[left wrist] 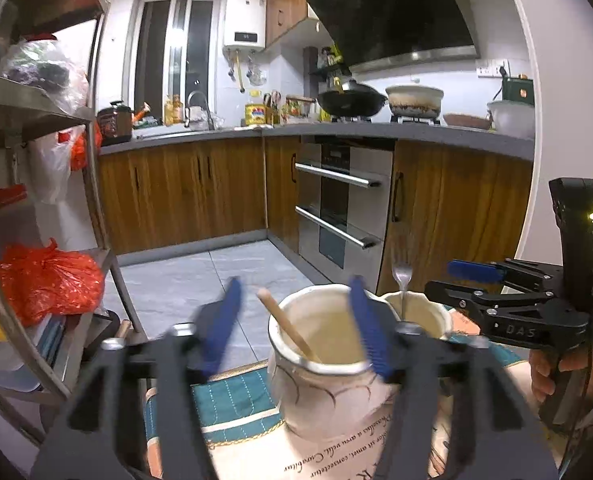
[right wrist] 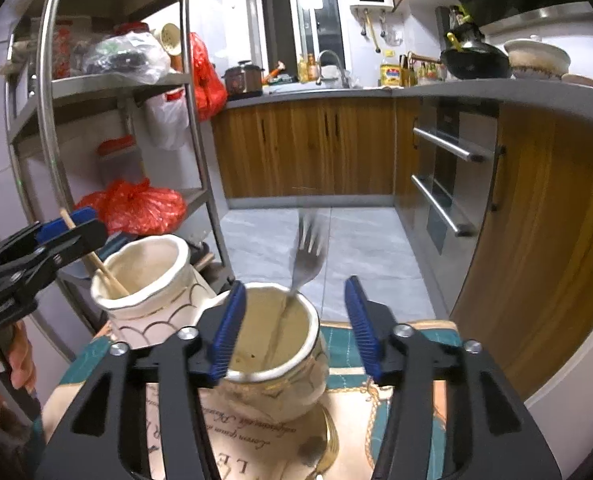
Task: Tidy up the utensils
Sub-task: 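Open and withdraw both tools from the ceramic holder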
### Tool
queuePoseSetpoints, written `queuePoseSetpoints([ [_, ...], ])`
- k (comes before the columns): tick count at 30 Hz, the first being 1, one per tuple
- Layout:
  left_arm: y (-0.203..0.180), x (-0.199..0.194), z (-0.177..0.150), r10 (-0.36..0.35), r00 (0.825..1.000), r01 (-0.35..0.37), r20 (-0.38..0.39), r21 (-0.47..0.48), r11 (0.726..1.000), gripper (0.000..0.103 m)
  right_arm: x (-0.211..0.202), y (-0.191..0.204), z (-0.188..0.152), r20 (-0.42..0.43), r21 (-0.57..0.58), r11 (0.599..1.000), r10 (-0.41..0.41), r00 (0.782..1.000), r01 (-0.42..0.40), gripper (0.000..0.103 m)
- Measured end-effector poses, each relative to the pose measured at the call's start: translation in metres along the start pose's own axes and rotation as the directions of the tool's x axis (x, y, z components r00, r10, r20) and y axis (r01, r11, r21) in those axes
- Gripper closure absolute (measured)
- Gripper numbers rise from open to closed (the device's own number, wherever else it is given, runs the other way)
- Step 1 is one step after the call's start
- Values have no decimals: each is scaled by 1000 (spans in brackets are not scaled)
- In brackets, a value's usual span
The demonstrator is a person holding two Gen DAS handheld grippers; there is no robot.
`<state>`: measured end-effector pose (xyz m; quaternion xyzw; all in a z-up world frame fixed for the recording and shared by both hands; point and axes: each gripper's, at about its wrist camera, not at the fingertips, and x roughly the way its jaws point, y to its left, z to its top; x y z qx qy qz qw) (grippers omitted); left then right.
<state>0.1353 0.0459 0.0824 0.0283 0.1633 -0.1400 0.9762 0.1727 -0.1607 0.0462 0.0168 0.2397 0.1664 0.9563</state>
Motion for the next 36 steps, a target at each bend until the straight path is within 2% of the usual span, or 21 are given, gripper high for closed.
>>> queuePoseSetpoints([
  [2, -3, -14, -2, 6, 1000, -6, 16, 5, 1000, 28, -11, -2, -2, 14, 6, 1000, -2, 1000, 2, 36],
  [4, -8, -29, -4, 6, 999, -6, 40, 8, 1000, 13, -23, -3, -4, 33, 11, 1000, -6, 999, 6, 26],
  [5, -10, -33, -4, 7, 999, -7, 47, 9, 1000, 11, -33, -4, -5, 54, 14, 1000, -12, 998, 11, 20],
  [7, -17, -47, -7, 12, 998, -13, 60, 18, 1000, 5, -48, -5, -7, 86, 22, 1000, -13, 996, 11, 14],
  [9, -23, -59, -10, 20, 997, -22, 74, 25, 999, 5, -62, -5, -10, 115, 22, 1000, -13, 993, 11, 8],
  [15, -42, -91, -25, 42, 995, -48, 96, 64, 997, 5, -98, 5, -23, 174, -10, 1000, -25, 984, 27, 5],
  [18, -46, -103, -30, 45, 995, -49, 88, 48, 998, 5, -109, 10, -32, 178, -31, 998, -39, 983, 46, 5],
  [21, -42, -112, -33, 21, 997, -20, 80, -11, 1000, 5, -117, 15, -41, 175, -46, 997, -55, 983, 64, 5],
  [27, -38, -125, -38, 32, 996, -28, 80, -52, 998, 5, -132, 20, -58, 175, -57, 997, -49, 983, 60, 5],
  [36, -40, -134, -44, 70, 996, -67, 63, -45, 997, 5, -140, 17, -72, 163, -32, 997, -65, 984, 71, 5],
])
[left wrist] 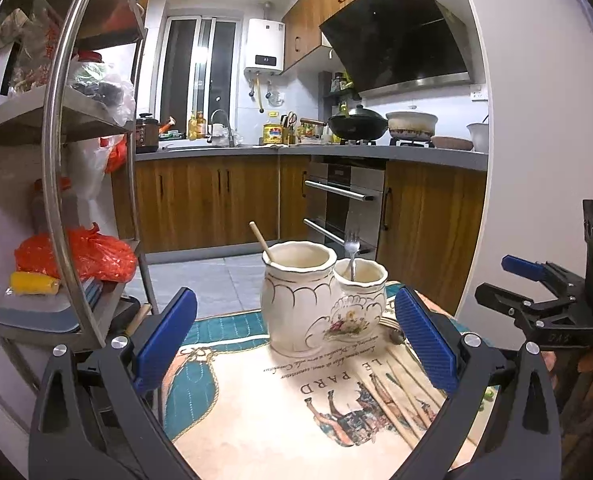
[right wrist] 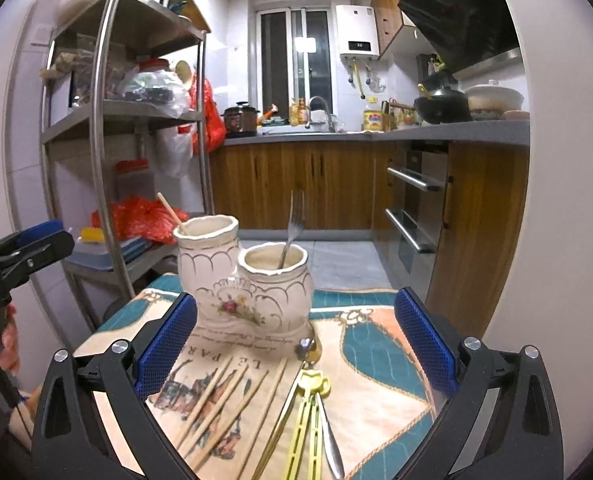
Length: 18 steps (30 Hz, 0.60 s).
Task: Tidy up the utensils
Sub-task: 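Open and withdraw both tools from the ceramic holder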
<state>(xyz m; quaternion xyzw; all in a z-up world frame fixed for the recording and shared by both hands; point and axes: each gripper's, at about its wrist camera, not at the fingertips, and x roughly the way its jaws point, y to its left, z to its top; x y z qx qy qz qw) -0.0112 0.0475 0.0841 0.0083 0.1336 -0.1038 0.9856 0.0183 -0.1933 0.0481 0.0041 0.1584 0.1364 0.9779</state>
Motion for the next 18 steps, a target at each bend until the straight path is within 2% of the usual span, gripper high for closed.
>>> queuePoseSetpoints([
  [9, -5, 0, -6, 57, 998, -56, -13, 36, 998, 5, -6, -7, -3, 6, -5, 999, -37, 999, 37, 5],
  [12, -4, 0, -7, 52, 998, -52, -21, 20, 998, 5, -7, -9, -5, 15, -14, 999, -49, 999, 49, 5],
  [18, -4, 3, -9, 42, 998, -41, -48, 13, 999, 5, -3, -16, -10, -27, -4, 999, -35, 999, 34, 5],
])
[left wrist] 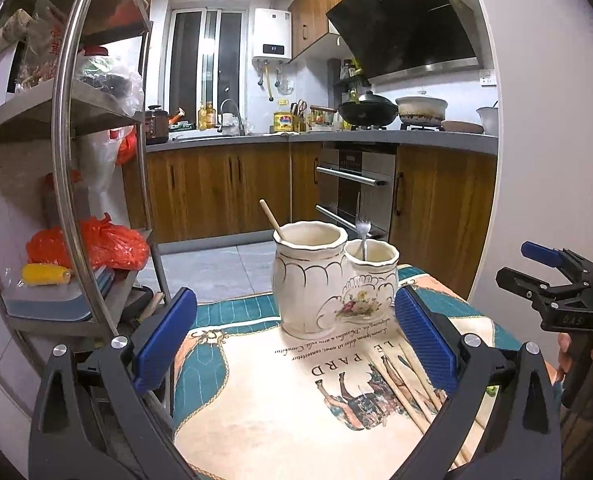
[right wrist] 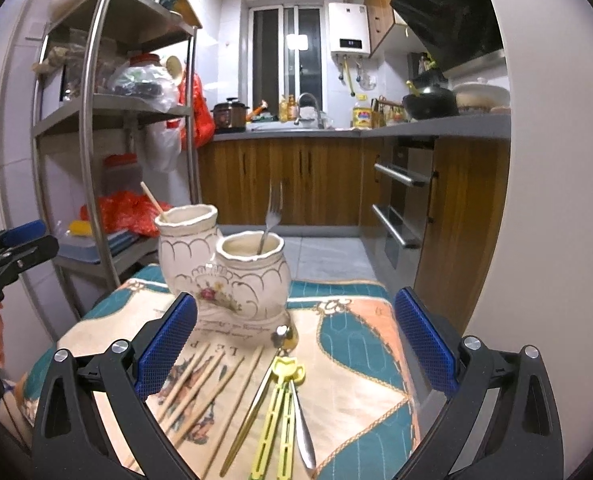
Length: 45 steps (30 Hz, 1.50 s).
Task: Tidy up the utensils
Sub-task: 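Open and withdraw both tools from the ceramic holder, then grasp the yellow plastic spoon with the right tool while the left tool grasps another chopstick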
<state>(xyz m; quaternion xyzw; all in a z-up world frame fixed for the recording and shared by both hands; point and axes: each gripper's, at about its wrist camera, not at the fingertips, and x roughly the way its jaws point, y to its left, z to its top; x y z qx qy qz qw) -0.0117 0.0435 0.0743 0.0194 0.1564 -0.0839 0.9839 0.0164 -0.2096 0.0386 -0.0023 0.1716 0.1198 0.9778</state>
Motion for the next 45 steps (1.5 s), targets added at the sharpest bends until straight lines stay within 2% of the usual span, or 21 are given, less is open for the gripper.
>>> queuePoseSetpoints([
  [4, -4, 7, -4, -23, 999, 23, -50, 5, 1000, 5, 6, -5, -4, -89, 12, 999, 36, 995, -35, 5],
  [8, -9, 20, -15, -55, 990, 56, -130, 6, 998, 5, 15, -11, -12, -178, -10, 1000, 12, 984, -14, 5],
  [16, -30, 50, -38, -83, 959, 96, -273, 34, 995, 5, 35, -30, -33, -314, -9, 999, -34, 949, 32, 6],
  [19, -38, 60, -48, -87, 943, 105, -321, 40, 994, 6, 42, -32, -38, -347, -17, 1000, -22, 938, 17, 10],
  [23, -45, 71, -57, -86, 928, 107, -362, 40, 993, 7, 51, -30, -41, -381, 2, 1000, 17, 924, -18, 34],
  [26, -53, 77, -61, -91, 914, 120, -395, 50, 992, 18, 53, -21, -41, -397, 0, 998, 51, 917, -55, 48],
  [29, -60, 81, -65, -107, 899, 139, -424, 46, 989, 30, 55, -10, -46, -421, -2, 994, 96, 902, -107, 56],
  [31, -64, 84, -69, -127, 886, 159, -445, 37, 987, 42, 56, -4, -48, -431, -6, 992, 108, 896, -122, 61],
  [33, -68, 85, -71, -144, 876, 178, -461, 30, 984, 47, 56, 2, -51, -441, -11, 991, 113, 890, -131, 67],
  [36, -75, 87, -73, -158, 867, 193, -472, 26, 981, 51, 59, 6, -54, -458, -3, 990, 125, 880, -142, 71],
  [39, -82, 91, -79, -155, 849, 205, -505, 45, 978, 73, 60, 10, -55, -469, -4, 989, 131, 873, -151, 75],
  [40, -83, 93, -80, -159, 844, 211, -512, 44, 977, 76, 61, 12, -56, -473, -6, 988, 132, 871, -153, 76],
  [42, -83, 93, -81, -162, 845, 213, -509, 42, 976, 78, 64, 15, -56, -479, -13, 988, 128, 869, -153, 78],
  [45, -84, 97, -79, -176, 838, 222, -517, 29, 975, 83, 69, 18, -56, -492, -34, 989, 107, 864, -142, 81],
])
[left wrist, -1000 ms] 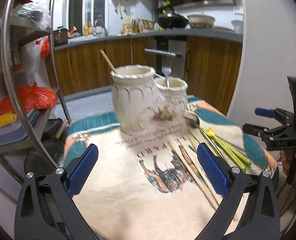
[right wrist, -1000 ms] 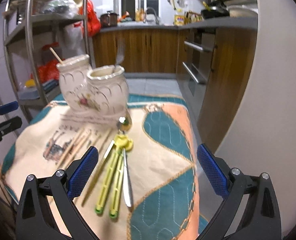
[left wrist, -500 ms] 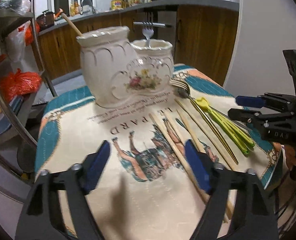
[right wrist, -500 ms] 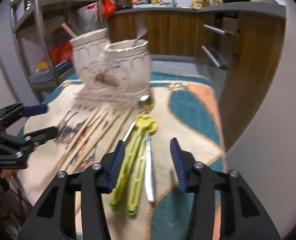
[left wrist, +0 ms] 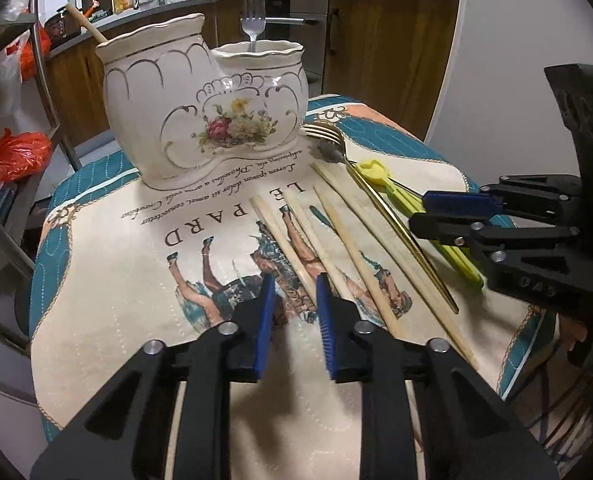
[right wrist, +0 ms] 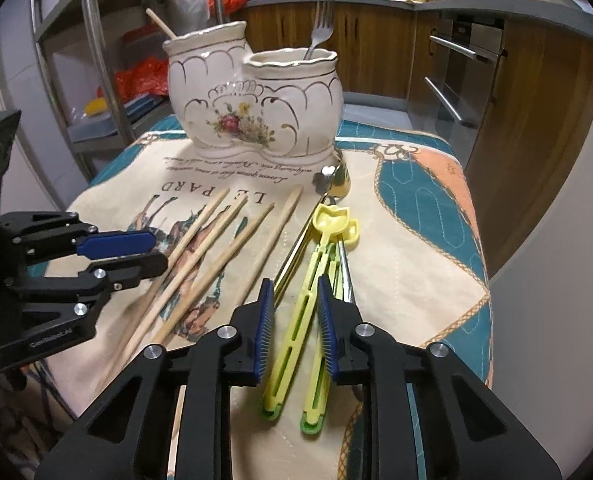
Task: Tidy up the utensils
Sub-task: 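Grasp the yellow plastic spoon with the right tool while the left tool grasps another chopstick, then lift and carry the yellow spoon with the right tool while the left tool carries the chopstick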
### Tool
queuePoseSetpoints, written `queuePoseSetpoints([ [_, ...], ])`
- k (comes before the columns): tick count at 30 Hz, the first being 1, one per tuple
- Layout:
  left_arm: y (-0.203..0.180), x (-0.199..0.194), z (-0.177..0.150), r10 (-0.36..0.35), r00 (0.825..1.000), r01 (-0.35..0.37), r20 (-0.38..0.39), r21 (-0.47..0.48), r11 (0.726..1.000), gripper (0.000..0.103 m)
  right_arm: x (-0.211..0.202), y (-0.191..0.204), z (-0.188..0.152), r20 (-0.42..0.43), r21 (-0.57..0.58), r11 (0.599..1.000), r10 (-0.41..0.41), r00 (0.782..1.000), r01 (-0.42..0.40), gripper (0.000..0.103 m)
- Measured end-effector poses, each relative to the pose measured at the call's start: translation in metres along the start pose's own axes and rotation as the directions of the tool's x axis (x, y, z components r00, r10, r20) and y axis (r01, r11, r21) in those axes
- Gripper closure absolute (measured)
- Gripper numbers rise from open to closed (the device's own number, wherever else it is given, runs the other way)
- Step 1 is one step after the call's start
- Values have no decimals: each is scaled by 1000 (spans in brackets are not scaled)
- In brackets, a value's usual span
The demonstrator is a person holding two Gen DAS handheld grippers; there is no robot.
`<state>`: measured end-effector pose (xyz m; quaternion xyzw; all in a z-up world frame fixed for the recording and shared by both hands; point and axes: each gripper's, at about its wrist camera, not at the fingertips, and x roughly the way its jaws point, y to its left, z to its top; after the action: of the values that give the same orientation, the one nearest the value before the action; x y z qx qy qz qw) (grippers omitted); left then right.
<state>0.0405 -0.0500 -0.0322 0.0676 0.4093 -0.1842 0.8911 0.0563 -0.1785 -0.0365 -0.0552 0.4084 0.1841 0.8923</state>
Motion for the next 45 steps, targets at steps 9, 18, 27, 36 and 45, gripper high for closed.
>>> queuePoseSetpoints([
  [9, 0, 14, 10, -20, 999, 20, -41, 4, 1000, 91, 10, 4, 8, -14, -43, 997, -63, 998, 62, 89],
  [18, 18, 0, 5, -19, 996, 26, -84, 80, 996, 99, -6, 4, 0, -14, -35, 999, 0, 1000, -1, 92],
  [27, 33, -8, -5, -24, 994, 31, -107, 61, 998, 99, 0, 8, -1, -67, -38, 999, 0, 998, -3, 92],
  [36, 35, -11, -9, -33, 995, 38, -92, 54, 998, 98, 2, 5, -1, -68, -31, 999, 15, 998, -17, 91],
  [45, 38, -26, -5, -44, 999, 45, -10, 63, 997, 98, -18, 1, 6, 41, -25, 998, 57, 998, -56, 92],
])
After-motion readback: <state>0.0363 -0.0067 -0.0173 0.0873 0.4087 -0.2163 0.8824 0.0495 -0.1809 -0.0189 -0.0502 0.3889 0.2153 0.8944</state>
